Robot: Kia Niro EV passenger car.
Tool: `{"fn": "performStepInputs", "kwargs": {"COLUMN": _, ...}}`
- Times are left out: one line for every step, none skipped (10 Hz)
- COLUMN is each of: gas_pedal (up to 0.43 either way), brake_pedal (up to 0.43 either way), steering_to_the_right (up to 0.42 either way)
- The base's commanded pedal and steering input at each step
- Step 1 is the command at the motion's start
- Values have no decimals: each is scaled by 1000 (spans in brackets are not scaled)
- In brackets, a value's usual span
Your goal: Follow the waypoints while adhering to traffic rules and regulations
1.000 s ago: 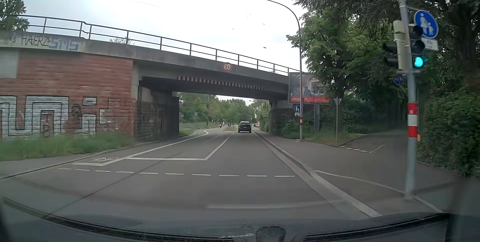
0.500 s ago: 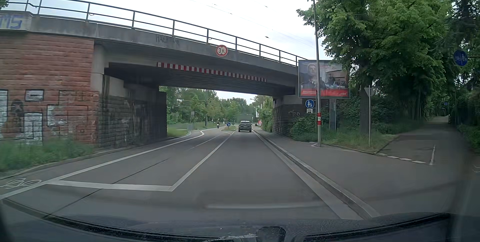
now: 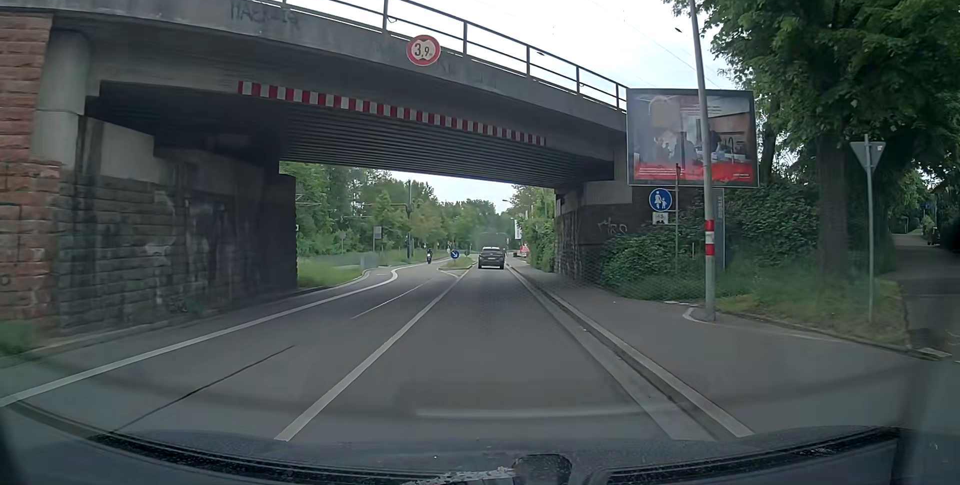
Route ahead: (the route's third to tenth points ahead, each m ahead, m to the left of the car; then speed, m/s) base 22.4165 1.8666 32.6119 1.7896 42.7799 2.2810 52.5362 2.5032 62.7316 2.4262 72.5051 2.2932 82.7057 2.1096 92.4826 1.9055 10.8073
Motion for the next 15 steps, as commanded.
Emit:
{"fn": "performStepInputs", "kwargs": {"gas_pedal": 150, "brake_pedal": 0, "steering_to_the_right": -7}}
{"fn": "performStepInputs", "kwargs": {"gas_pedal": 150, "brake_pedal": 0, "steering_to_the_right": -7}}
{"fn": "performStepInputs", "kwargs": {"gas_pedal": 150, "brake_pedal": 0, "steering_to_the_right": -6}}
{"fn": "performStepInputs", "kwargs": {"gas_pedal": 150, "brake_pedal": 0, "steering_to_the_right": -5}}
{"fn": "performStepInputs", "kwargs": {"gas_pedal": 150, "brake_pedal": 0, "steering_to_the_right": -4}}
{"fn": "performStepInputs", "kwargs": {"gas_pedal": 150, "brake_pedal": 0, "steering_to_the_right": -4}}
{"fn": "performStepInputs", "kwargs": {"gas_pedal": 150, "brake_pedal": 0, "steering_to_the_right": -2}}
{"fn": "performStepInputs", "kwargs": {"gas_pedal": 150, "brake_pedal": 0, "steering_to_the_right": -2}}
{"fn": "performStepInputs", "kwargs": {"gas_pedal": 150, "brake_pedal": 0, "steering_to_the_right": -2}}
{"fn": "performStepInputs", "kwargs": {"gas_pedal": 150, "brake_pedal": 0, "steering_to_the_right": -2}}
{"fn": "performStepInputs", "kwargs": {"gas_pedal": 150, "brake_pedal": 0, "steering_to_the_right": -2}}
{"fn": "performStepInputs", "kwargs": {"gas_pedal": 150, "brake_pedal": 0, "steering_to_the_right": -1}}
{"fn": "performStepInputs", "kwargs": {"gas_pedal": 150, "brake_pedal": 0, "steering_to_the_right": -1}}
{"fn": "performStepInputs", "kwargs": {"gas_pedal": 150, "brake_pedal": 0, "steering_to_the_right": -1}}
{"fn": "performStepInputs", "kwargs": {"gas_pedal": 150, "brake_pedal": 0, "steering_to_the_right": -1}}
